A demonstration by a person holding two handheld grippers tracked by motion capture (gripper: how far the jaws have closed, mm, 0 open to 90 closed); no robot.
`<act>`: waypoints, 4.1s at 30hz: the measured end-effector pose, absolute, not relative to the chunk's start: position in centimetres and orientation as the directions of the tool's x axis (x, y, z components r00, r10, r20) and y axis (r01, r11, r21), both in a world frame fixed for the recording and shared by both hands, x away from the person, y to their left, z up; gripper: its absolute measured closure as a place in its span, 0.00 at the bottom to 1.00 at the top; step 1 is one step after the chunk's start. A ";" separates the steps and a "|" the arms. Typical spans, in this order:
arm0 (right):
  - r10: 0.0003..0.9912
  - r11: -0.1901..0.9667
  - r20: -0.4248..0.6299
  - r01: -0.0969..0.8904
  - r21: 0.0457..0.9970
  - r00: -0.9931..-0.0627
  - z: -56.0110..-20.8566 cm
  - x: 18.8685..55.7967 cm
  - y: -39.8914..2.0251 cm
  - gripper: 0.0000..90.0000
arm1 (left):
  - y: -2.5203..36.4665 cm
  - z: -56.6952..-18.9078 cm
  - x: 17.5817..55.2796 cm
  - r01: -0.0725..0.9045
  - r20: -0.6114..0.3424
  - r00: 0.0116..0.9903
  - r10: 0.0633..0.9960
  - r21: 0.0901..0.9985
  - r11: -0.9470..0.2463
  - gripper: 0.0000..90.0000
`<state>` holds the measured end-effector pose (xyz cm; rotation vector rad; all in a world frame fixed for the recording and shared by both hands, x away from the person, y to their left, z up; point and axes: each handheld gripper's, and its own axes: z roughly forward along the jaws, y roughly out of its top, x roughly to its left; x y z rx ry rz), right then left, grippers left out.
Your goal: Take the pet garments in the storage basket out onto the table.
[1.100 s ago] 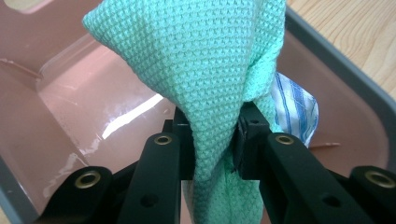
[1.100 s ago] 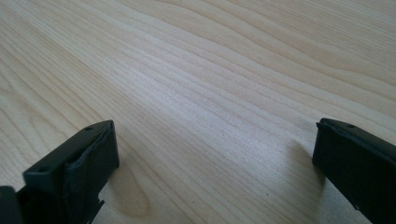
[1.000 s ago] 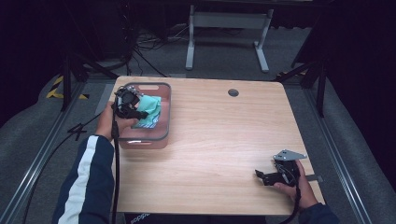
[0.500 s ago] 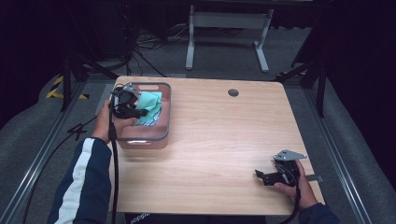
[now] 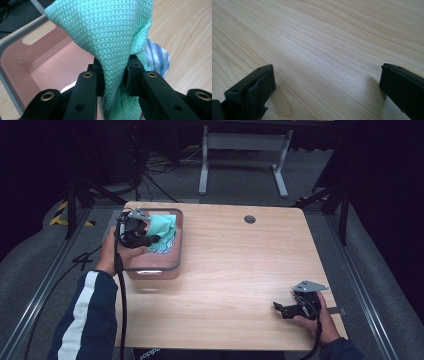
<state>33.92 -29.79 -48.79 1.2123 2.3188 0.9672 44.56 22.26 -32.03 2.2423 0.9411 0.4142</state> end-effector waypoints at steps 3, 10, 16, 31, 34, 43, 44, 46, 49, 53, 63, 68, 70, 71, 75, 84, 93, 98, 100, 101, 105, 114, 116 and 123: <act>0.819 0.404 0.002 0.579 0.708 -0.574 -48.8 33.9 -29.8 0.01 | 21.9 -31.6 44.3 0.499 0.038 0.700 0.714 0.690 -0.525 0.83; 0.819 0.404 0.003 0.580 0.708 -0.574 -48.8 33.9 -29.8 0.01 | 20.4 -30.7 43.6 0.459 0.053 0.728 0.684 0.703 -0.543 0.83; 0.819 0.403 0.004 0.580 0.708 -0.574 -48.8 33.9 -29.8 0.01 | 18.8 -30.1 42.9 0.414 0.071 0.764 0.641 0.708 -0.572 0.83; 0.820 0.400 0.006 0.581 0.709 -0.572 -48.8 33.9 -29.8 0.01 | 14.9 -30.1 42.3 0.349 0.076 0.832 0.549 0.698 -0.625 0.83; 0.820 0.401 0.006 0.581 0.709 -0.573 -48.8 33.9 -29.8 0.01 | 14.1 -30.3 42.3 0.345 0.069 0.840 0.539 0.697 -0.628 0.83; 0.819 0.404 0.003 0.579 0.708 -0.574 -48.8 33.9 -29.8 0.01 | 10.8 -31.1 42.0 0.306 0.066 0.880 0.471 0.680 -0.667 0.83; 0.819 0.403 0.003 0.580 0.708 -0.574 -48.8 33.9 -29.8 0.01 | 10.3 -31.2 42.1 0.301 0.064 0.884 0.463 0.679 -0.670 0.83; 0.819 0.403 0.004 0.580 0.708 -0.574 -48.8 33.9 -29.8 0.01 | 9.4 -31.5 42.1 0.292 0.067 0.892 0.447 0.670 -0.682 0.83; 0.819 0.402 0.005 0.580 0.708 -0.573 -48.8 33.9 -29.8 0.01 | 8.2 -32.0 42.1 0.289 0.059 0.900 0.432 0.661 -0.692 0.83; 0.819 0.403 0.004 0.580 0.708 -0.574 -48.8 33.9 -29.8 0.01 | 6.9 -32.6 42.1 0.281 0.049 0.911 0.410 0.652 -0.704 0.83; 0.820 0.402 0.005 0.581 0.708 -0.573 -48.8 33.9 -29.8 0.01 | 4.8 -34.6 42.5 0.295 0.029 0.916 0.400 0.628 -0.720 0.83; 0.819 0.403 0.003 0.580 0.708 -0.574 -48.8 33.9 -29.8 0.01 | 4.0 -36.6 42.9 0.320 -0.002 0.916 0.402 0.610 -0.725 0.83; 0.819 0.403 0.004 0.580 0.708 -0.574 -48.8 33.9 -29.8 0.01 | 3.8 -37.4 42.9 0.328 -0.010 0.915 0.404 0.604 -0.727 0.83; 0.819 0.403 0.004 0.580 0.708 -0.574 -48.8 33.9 -29.8 0.01 | 3.6 -37.8 43.0 0.328 -0.007 0.914 0.405 0.600 -0.729 0.83; 0.819 0.402 0.005 0.580 0.708 -0.573 -48.8 33.9 -29.8 0.01 | 3.2 -39.1 43.0 0.341 -0.021 0.914 0.406 0.582 -0.738 0.82; 0.819 0.402 0.005 0.580 0.708 -0.573 -48.8 33.9 -29.8 0.01 | 2.7 -41.4 43.2 0.363 -0.025 0.907 0.419 0.546 -0.754 0.82; 0.819 0.403 0.004 0.580 0.708 -0.574 -48.8 33.9 -29.8 0.01 | 2.7 -43.4 43.0 0.386 -0.020 0.898 0.440 0.519 -0.763 0.71; 0.819 0.403 0.003 0.580 0.708 -0.574 -48.8 33.9 -29.8 0.01 | 3.0 -44.2 43.0 0.402 -0.042 0.893 0.447 0.520 -0.754 0.62; 0.819 0.403 0.003 0.580 0.708 -0.574 -48.8 33.9 -29.8 0.01 | 3.1 -44.3 43.0 0.410 -0.048 0.889 0.455 0.521 -0.748 0.55; 0.819 0.404 0.003 0.579 0.708 -0.574 -48.8 33.9 -29.8 0.01 | 3.1 -44.3 43.0 0.411 -0.050 0.889 0.455 0.524 -0.746 0.52; 0.820 0.402 0.005 0.581 0.708 -0.573 -48.8 33.9 -29.8 0.01 | 3.3 -43.8 42.9 0.413 -0.045 0.884 0.466 0.543 -0.731 0.40; 0.820 0.400 0.007 0.581 0.709 -0.573 -48.8 33.9 -29.8 0.01 | 4.2 -42.1 42.1 0.368 -0.025 0.897 0.441 0.593 -0.716 0.28; 0.820 0.400 0.007 0.581 0.709 -0.573 -48.8 33.9 -29.8 0.01 | 4.3 -41.6 41.7 0.351 0.005 0.898 0.440 0.595 -0.723 0.25; 0.820 0.400 0.007 0.581 0.709 -0.573 -48.8 33.9 -29.8 0.01 | 5.4 -39.9 40.4 0.293 0.102 0.895 0.434 0.601 -0.744 0.24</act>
